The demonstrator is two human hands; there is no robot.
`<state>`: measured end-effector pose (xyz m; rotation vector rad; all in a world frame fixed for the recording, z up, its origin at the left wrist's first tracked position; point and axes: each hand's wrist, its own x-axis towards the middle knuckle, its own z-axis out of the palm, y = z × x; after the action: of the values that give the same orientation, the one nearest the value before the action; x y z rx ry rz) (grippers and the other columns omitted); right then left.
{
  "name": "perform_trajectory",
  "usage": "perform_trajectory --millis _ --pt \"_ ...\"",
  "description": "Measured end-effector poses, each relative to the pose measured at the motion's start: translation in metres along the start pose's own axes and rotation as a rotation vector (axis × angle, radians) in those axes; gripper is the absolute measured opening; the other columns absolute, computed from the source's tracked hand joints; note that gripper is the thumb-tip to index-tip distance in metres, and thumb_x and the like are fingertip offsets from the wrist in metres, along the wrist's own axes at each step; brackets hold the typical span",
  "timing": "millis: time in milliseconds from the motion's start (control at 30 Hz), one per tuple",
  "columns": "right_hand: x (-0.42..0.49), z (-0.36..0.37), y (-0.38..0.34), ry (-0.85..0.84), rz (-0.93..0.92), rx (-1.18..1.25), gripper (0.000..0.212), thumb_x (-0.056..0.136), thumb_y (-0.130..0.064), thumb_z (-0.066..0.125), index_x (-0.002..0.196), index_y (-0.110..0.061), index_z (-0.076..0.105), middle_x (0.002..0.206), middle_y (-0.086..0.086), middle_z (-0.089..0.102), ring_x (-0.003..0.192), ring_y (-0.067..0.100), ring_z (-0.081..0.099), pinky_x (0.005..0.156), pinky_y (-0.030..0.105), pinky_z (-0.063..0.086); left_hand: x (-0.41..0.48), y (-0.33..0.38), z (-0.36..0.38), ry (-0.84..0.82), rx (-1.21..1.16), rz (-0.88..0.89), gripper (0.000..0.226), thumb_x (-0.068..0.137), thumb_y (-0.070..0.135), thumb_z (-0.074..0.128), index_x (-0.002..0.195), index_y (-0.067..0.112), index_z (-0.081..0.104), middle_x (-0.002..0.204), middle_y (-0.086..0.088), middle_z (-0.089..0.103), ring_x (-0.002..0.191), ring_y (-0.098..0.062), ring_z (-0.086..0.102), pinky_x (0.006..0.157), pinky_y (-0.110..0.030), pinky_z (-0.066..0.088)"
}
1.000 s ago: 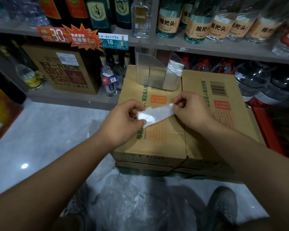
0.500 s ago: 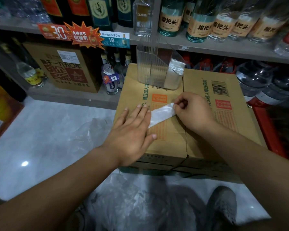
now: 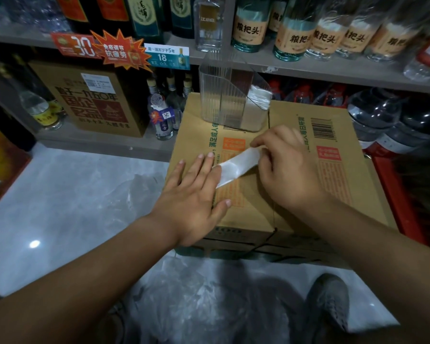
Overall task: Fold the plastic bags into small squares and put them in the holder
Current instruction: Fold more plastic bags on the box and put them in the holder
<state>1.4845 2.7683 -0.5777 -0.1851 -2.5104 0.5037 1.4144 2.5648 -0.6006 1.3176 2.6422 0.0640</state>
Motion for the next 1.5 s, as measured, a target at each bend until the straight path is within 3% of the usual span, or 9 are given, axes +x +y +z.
perform_trajectory --millis 200,433,633,867,1067,1200,1300,1400,1500 --pt "-0.007 -0.002 -0.015 0.026 -0.101 0.028 0.026 0.082 0.000 0.049 0.096 -0.008 0.070 0.100 0.005 0.063 0.096 0.026 0.053 0.083 0.038 0.044 0.001 0.000 0.000 -0.008 -0.010 -0.010 0.084 0.091 0.065 -0.001 0.161 0.020 -0.007 0.169 -0.003 -0.017 0.154 -0.015 -0.021 0.124 -0.046 -0.013" --pt "-0.015 0.011 -0.007 -0.369 -0.071 0.050 0.019 0.090 -0.027 0.059 0.099 -0.019 0.074 0.102 -0.004 0.067 0.099 0.021 0.055 0.090 0.043 0.048 0.000 0.001 -0.001 0.016 -0.111 -0.008 0.086 0.089 0.065 0.002 0.160 0.019 -0.013 0.170 0.000 -0.010 0.154 -0.012 -0.016 0.125 -0.043 -0.011" --pt "-0.008 0.007 -0.006 -0.399 -0.019 0.063 0.025 0.084 -0.039 0.067 0.100 -0.021 0.074 0.103 -0.004 0.068 0.101 0.019 0.057 0.092 0.041 0.049 0.006 -0.021 -0.022 0.164 -0.359 0.007 0.058 0.089 0.035 0.069 0.141 0.025 0.044 0.140 0.005 0.049 0.133 -0.018 0.037 0.108 -0.036 0.026" --pt "-0.005 0.004 -0.008 -0.426 -0.014 0.059 0.024 0.082 -0.041 0.078 0.098 -0.024 0.074 0.105 -0.007 0.066 0.105 0.016 0.054 0.095 0.040 0.047 0.012 -0.042 -0.022 0.210 -0.376 0.130 0.023 0.085 0.026 0.073 0.107 0.032 0.070 0.116 0.013 0.061 0.112 -0.017 0.056 0.098 -0.048 0.046" --pt "-0.007 0.000 -0.011 -0.441 -0.018 0.035 0.032 0.081 -0.045 0.078 0.105 -0.025 0.070 0.112 -0.008 0.057 0.105 0.016 0.058 0.088 0.034 0.050 0.009 -0.031 -0.021 0.327 -0.420 0.232 0.023 0.090 0.041 0.054 0.099 0.026 0.071 0.118 0.012 0.064 0.114 -0.014 0.056 0.095 -0.047 0.048" --pt "-0.009 -0.001 -0.011 -0.431 -0.050 0.030 0.012 0.089 -0.034 0.072 0.094 -0.024 0.068 0.095 -0.008 0.061 0.095 0.016 0.056 0.080 0.034 0.047 0.010 -0.023 -0.022 0.328 -0.653 0.214 0.016 0.090 0.038 0.065 0.101 0.027 0.067 0.110 0.011 0.068 0.109 -0.013 0.063 0.094 -0.048 0.051" --pt "-0.010 -0.001 -0.009 -0.432 -0.036 0.099 0.007 0.091 -0.030 0.067 0.086 -0.026 0.064 0.086 -0.010 0.061 0.089 0.014 0.054 0.079 0.037 0.047 0.009 -0.019 -0.024 0.235 -0.922 0.167 0.035 0.083 0.028 0.082 0.111 0.024 0.063 0.115 0.006 0.067 0.115 -0.015 0.063 0.101 -0.044 0.050" --pt "-0.013 -0.003 -0.009 -0.458 -0.021 0.190 0.007 0.091 -0.029 0.066 0.085 -0.025 0.063 0.084 -0.010 0.062 0.090 0.012 0.053 0.080 0.033 0.046 0.010 -0.020 -0.023 0.168 -0.929 0.145 0.048 0.078 0.014 0.087 0.116 0.020 0.059 0.116 0.010 0.068 0.119 -0.009 0.061 0.107 -0.041 0.047" --pt "-0.017 -0.004 -0.010 -0.470 0.028 0.279 0.007 0.091 -0.027 0.067 0.086 -0.023 0.064 0.089 -0.005 0.062 0.095 0.008 0.053 0.082 0.023 0.044 0.014 -0.023 -0.016 0.166 -0.920 0.125 0.039 0.081 0.013 0.083 0.111 0.025 0.061 0.106 0.009 0.069 0.110 -0.011 0.064 0.100 -0.046 0.050"
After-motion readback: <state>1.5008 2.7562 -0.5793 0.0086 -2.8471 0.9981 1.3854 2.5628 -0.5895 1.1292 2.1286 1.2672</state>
